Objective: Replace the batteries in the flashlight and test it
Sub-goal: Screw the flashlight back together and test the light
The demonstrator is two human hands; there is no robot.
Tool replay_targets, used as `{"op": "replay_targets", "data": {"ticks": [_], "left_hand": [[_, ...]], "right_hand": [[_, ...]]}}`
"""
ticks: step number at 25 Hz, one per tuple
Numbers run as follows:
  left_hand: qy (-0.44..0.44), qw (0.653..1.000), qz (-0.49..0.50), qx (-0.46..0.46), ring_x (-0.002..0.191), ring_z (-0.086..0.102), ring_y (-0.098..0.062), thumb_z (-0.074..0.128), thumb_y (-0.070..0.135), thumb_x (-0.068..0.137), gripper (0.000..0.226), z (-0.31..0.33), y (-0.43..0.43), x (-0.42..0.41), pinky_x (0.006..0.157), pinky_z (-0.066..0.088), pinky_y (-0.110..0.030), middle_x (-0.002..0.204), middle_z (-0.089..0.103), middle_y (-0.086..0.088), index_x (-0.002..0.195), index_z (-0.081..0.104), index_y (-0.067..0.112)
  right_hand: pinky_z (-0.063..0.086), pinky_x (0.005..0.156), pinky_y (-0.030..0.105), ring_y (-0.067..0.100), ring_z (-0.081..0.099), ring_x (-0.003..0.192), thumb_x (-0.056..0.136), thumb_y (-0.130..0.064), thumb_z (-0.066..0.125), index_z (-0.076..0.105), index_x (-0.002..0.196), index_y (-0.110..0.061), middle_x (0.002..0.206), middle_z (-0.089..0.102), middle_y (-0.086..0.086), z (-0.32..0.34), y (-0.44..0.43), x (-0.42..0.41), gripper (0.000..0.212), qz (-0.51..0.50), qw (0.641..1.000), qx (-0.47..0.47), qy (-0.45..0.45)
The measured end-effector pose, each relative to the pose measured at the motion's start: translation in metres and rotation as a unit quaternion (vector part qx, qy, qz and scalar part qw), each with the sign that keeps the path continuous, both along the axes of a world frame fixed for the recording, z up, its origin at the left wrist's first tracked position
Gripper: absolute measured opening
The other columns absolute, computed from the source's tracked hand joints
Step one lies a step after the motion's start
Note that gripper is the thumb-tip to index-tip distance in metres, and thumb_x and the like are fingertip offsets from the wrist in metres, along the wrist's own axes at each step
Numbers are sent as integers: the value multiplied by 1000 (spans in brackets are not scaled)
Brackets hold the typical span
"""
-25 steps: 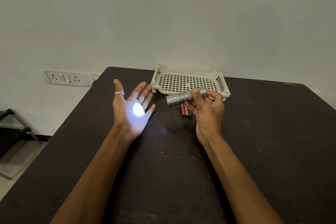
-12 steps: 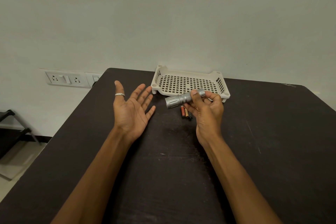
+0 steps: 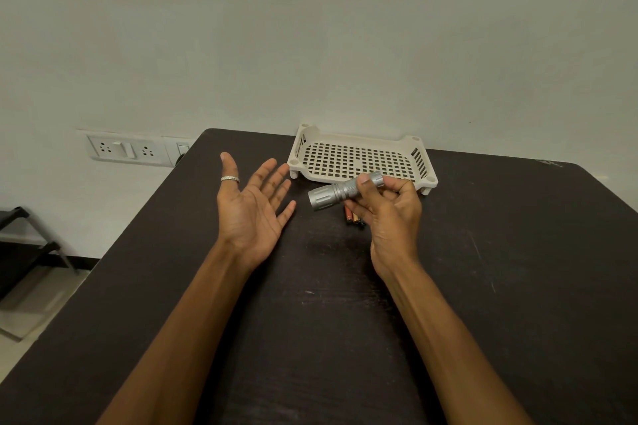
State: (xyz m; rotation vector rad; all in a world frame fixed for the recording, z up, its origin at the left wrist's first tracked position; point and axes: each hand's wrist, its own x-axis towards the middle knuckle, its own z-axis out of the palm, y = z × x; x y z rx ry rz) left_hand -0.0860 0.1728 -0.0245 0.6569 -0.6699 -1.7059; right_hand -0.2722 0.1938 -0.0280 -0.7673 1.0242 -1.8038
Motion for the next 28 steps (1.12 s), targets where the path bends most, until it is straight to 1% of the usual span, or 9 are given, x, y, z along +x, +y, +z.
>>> {"op": "replay_targets", "data": {"ticks": [5,8,12,14,16,20,23,25,28], "left_hand": [[31,999,15,24,147,34,-23,44,80,83,81,2,-2,-2,122,19,-49,153,49,-3,138,54,23],[7,1000,25,16,145,38,-20,37,83,83,85,1,-1,-1,121,22,-48,149,53,-1,141,53,23],[-7,1000,28,12,139,45,-17,35,85,83,86,0,-1,-1,121,24,-47,143,59,2,142,53,24],[-9,999,29,12,139,45,-17,36,84,83,86,0,0,-1,121,24,-47,143,59,1,142,53,24],[-9,999,29,14,140,44,-18,36,84,83,86,1,0,-1,120,24,-47,144,58,1,142,53,24],[-4,999,29,17,140,43,-18,35,84,84,86,2,0,-1,121,23,-48,144,58,0,142,53,23],[-4,999,29,17,140,43,-19,35,83,84,86,1,0,-1,121,23,-48,144,58,0,142,53,23],[-4,1000,27,15,141,43,-19,35,83,84,87,1,0,-1,121,23,-48,145,57,-1,143,52,22],[-4,1000,23,13,141,43,-19,35,83,84,87,0,1,0,121,23,-48,145,57,-1,144,51,23]], "right_hand": [[62,74,33,26,76,99,88,-10,78,57,118,-16,104,77,9,0,-1,2,37,16,1000,-13,-9],[61,78,32,26,74,103,84,-7,81,57,110,-11,115,70,16,-1,-1,3,36,-41,999,-23,0],[54,61,14,-4,71,81,79,-2,84,53,96,-19,107,65,3,-2,-1,4,39,-126,986,-40,98],[50,52,10,-9,67,68,79,1,83,52,92,-23,102,62,-2,-4,-2,5,41,-152,977,-52,139],[48,47,11,-6,65,62,78,0,83,51,89,-25,102,63,2,-5,-2,5,43,-182,964,-64,185],[49,56,8,15,67,88,75,3,84,52,93,-16,107,61,11,-7,-4,6,41,-231,928,-100,273],[47,59,2,6,63,91,73,8,83,53,94,-11,104,59,9,-8,-5,5,41,-245,915,-126,295],[52,63,9,7,65,92,74,6,83,53,94,-14,104,60,6,-8,-5,3,41,-236,917,-123,299],[58,65,19,9,74,89,79,-1,84,52,96,-26,107,66,3,-6,-3,2,43,-186,945,-97,249]]}}
